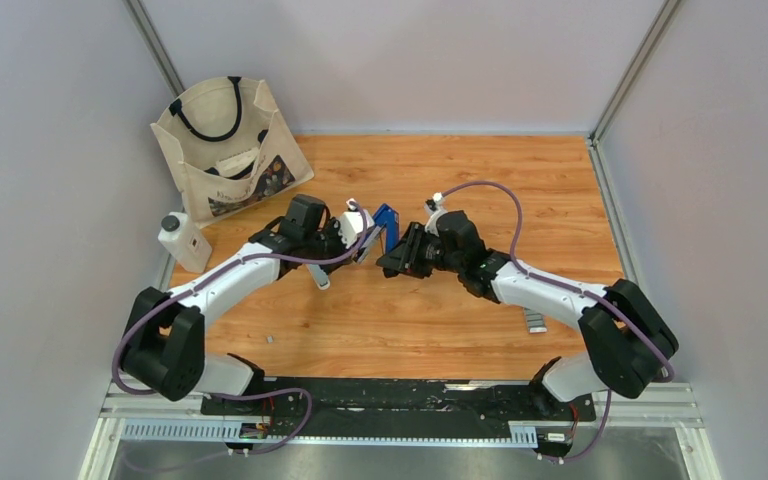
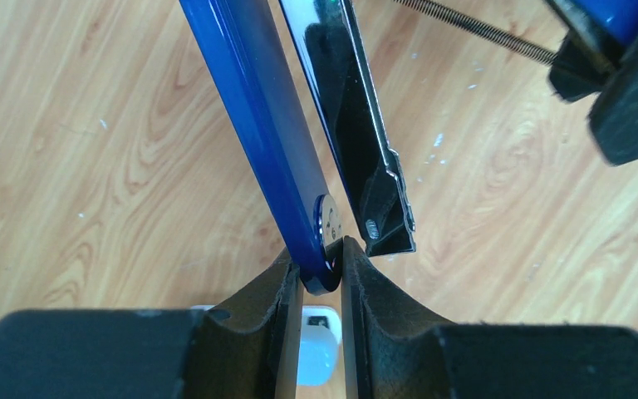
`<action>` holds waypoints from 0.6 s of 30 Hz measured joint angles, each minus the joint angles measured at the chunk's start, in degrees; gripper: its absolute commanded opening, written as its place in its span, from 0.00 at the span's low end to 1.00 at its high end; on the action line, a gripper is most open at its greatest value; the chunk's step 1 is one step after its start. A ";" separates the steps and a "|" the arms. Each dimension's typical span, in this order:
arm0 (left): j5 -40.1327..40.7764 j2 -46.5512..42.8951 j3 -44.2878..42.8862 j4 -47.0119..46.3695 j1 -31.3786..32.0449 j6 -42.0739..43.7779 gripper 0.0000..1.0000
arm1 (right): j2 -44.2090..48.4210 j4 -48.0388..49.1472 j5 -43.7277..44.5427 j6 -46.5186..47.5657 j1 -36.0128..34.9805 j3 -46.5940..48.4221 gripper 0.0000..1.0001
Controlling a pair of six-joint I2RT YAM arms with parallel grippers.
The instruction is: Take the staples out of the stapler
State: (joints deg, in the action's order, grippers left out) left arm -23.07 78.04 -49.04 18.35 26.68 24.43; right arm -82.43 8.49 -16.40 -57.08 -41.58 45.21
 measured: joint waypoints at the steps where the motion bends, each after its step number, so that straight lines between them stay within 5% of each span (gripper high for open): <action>1: 1.16 0.37 0.00 -0.59 0.37 0.61 0.22 | 0.00 0.22 -1.09 0.92 0.74 -0.39 0.00; 18: 22.43 3.78 6.67 -14.84 10.10 19.06 0.14 | -3.08 -3.50 -13.90 16.09 5.73 -3.30 0.00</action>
State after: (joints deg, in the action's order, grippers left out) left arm -0.64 81.82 -42.37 3.51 36.77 43.48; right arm -85.52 4.99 -30.30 -40.99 -35.86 41.91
